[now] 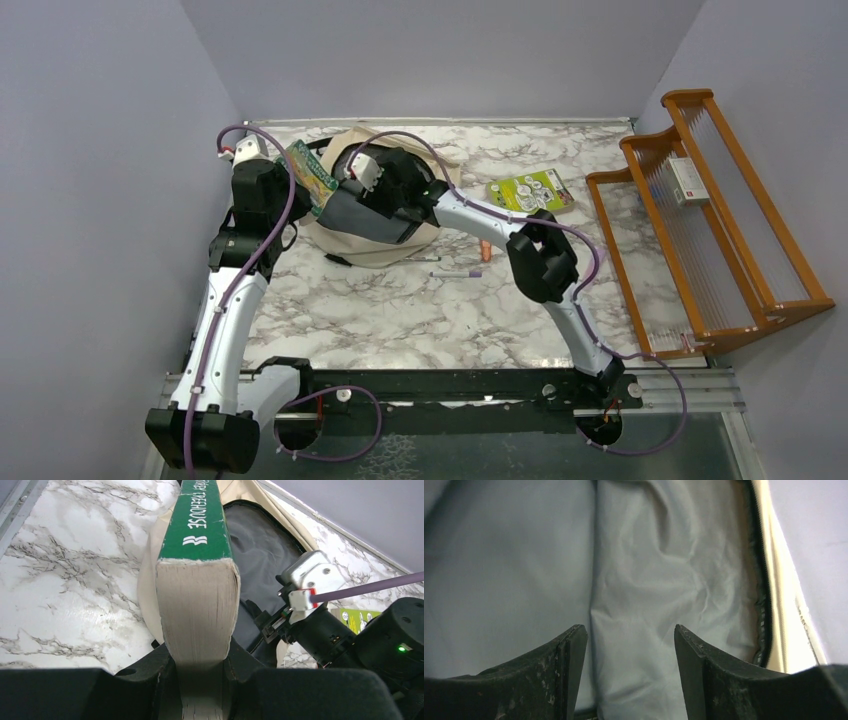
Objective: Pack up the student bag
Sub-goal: Place the book in the student bag.
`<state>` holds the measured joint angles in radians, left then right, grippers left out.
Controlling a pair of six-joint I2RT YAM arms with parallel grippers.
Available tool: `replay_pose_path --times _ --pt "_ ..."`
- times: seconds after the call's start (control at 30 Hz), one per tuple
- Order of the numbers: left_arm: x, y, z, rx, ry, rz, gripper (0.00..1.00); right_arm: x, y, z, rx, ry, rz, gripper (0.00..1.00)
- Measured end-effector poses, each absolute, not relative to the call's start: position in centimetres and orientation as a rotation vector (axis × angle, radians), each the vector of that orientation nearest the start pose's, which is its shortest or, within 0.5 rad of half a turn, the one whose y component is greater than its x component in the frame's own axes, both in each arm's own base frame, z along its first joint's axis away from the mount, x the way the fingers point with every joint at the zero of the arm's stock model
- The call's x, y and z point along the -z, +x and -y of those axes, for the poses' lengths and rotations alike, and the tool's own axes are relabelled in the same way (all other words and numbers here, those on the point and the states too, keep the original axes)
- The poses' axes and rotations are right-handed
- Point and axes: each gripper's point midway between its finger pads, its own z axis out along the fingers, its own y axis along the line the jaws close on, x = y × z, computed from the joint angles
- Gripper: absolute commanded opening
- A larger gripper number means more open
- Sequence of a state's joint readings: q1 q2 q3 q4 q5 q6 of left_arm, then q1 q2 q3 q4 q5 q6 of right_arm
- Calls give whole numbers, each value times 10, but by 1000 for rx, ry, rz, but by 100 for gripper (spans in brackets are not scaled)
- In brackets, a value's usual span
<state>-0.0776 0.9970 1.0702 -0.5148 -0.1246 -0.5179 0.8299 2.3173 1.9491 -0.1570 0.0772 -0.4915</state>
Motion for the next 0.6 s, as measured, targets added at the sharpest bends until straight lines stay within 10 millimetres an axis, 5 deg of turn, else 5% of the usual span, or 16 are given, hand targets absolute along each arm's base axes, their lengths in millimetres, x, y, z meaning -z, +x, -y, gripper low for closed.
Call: replay_pose_path --times 0.6 --pt "-273 327 23 246 -514 -1951 0 -64 452 -433 -15 -1410 -1753 74"
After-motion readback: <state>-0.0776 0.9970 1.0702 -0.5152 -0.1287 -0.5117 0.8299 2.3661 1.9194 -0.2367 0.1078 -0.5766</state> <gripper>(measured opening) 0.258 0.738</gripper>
